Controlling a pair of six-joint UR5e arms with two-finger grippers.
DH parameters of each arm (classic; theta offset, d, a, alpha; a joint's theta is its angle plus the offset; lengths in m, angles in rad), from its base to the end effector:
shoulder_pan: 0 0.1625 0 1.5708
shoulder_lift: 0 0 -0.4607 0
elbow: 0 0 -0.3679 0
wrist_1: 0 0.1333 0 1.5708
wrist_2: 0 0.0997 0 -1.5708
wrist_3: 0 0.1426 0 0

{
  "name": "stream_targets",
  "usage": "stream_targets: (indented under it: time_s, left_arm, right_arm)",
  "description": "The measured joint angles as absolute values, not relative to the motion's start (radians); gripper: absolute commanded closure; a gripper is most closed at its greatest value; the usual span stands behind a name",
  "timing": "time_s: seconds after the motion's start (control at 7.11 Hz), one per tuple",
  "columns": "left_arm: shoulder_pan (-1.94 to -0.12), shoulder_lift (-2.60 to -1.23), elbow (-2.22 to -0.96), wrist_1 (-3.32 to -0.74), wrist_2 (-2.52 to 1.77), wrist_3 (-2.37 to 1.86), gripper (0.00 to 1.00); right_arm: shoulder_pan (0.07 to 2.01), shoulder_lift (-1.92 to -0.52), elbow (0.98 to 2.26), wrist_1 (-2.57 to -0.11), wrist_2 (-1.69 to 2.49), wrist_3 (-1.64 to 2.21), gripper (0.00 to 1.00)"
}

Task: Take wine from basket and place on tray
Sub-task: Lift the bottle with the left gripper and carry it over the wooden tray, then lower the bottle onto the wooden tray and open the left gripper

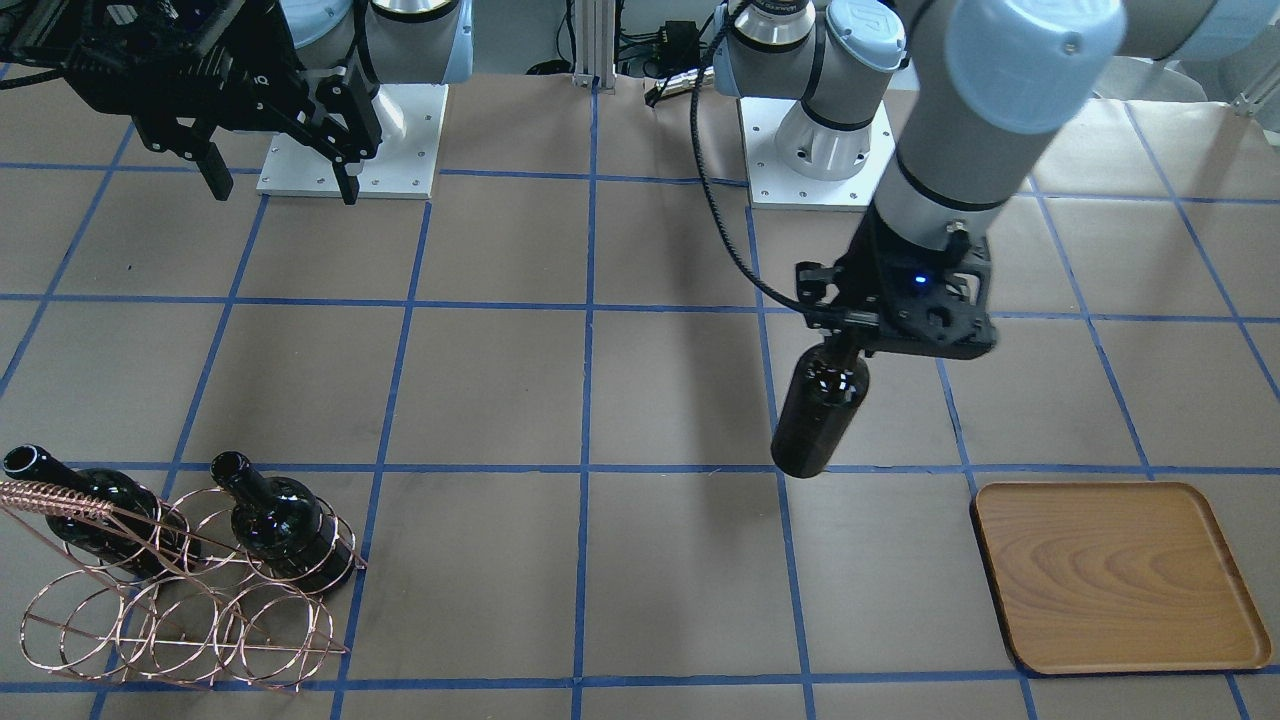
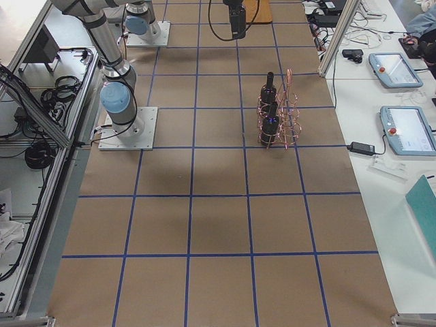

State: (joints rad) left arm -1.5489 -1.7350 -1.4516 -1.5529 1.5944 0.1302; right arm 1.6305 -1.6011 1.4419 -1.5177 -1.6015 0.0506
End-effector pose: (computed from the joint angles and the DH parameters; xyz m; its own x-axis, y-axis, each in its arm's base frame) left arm -0.1181 -0.5414 0.4552 -0.9939 0.1087 -0.0199 0.1081 0.9937 0.0299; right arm 0.1564 -0.4550 0.5501 -0.9997 -0.0061 0.0251 -0.0088 0.9942 -0.1073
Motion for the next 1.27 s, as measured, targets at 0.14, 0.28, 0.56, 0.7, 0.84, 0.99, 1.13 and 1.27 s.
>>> stream_targets:
  time_s: [0.14,0.28,0.56,0.7,0.84,0.99,1.13,1.27]
  left_arm:
    - [-1.462,-1.749,-1.414,-1.565,1.601,0.229,1.0]
    - [-1.384,-1.768,-1.37,-1.573,1.613,0.32,1.0]
    - [-1.249,-1.824,-1.296,-1.577,1.629,0.466,1.0]
    - [-1.195,-1.854,-1.269,-1.575,1.629,0.527,1.0]
    - [-1.151,-1.884,-1.246,-1.572,1.627,0.577,1.0]
    - [-1.113,-1.916,-1.225,-1.568,1.623,0.621,1.0]
    - [-1.089,-1.95,-1.204,-1.558,1.622,0.654,1.0]
    - [-1.072,-1.983,-1.187,-1.541,1.623,0.679,1.0]
  right_arm:
    - [1.631,-1.601,1.442,-1.518,-1.601,0.051,0.0]
    - [1.631,-1.601,1.442,-1.518,-1.601,0.051,0.0]
    - [1.631,-1.601,1.442,-1.517,-1.6,0.051,0.0]
    - [1.631,-1.601,1.443,-1.517,-1.599,0.051,0.0]
    - [1.631,-1.601,1.443,-1.518,-1.599,0.051,0.0]
    - [1.631,-1.602,1.444,-1.518,-1.598,0.053,0.0]
    - [1.631,-1.603,1.446,-1.518,-1.596,0.058,0.0]
    - [1.632,-1.603,1.446,-1.518,-1.596,0.06,0.0]
